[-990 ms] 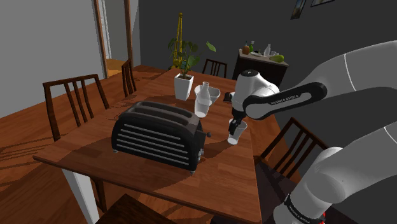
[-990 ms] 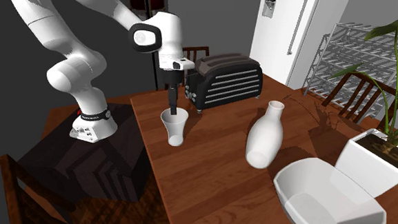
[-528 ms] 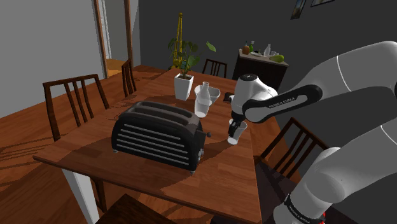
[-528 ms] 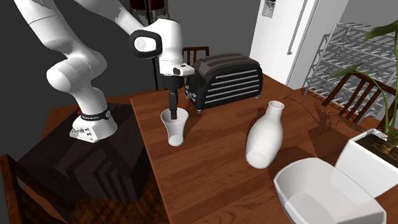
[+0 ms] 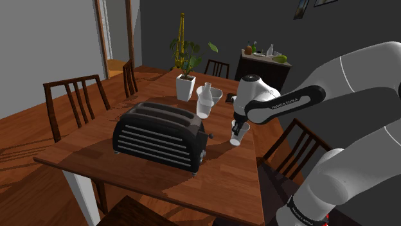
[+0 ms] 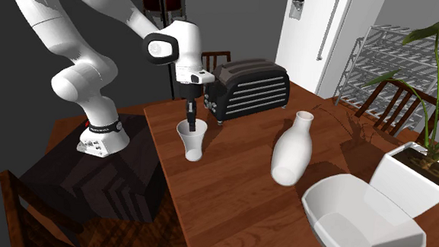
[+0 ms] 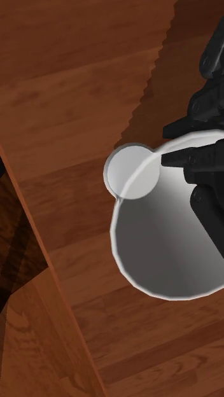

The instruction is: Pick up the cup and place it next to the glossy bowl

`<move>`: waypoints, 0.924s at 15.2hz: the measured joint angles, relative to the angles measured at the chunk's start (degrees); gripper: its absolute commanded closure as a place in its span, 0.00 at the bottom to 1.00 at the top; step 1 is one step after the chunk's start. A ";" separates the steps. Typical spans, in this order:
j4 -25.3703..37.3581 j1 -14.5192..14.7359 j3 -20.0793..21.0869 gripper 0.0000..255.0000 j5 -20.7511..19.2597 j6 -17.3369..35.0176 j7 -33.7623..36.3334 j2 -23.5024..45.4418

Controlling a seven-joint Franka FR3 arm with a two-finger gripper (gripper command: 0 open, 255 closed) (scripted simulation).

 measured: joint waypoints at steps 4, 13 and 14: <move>-0.01 0.00 0.00 1.00 0.00 -0.01 0.00 0.00; 2.86 0.71 -0.19 1.00 1.78 -6.05 -2.19 -3.39; 3.33 0.84 -0.16 1.00 2.04 -7.00 -2.45 -3.89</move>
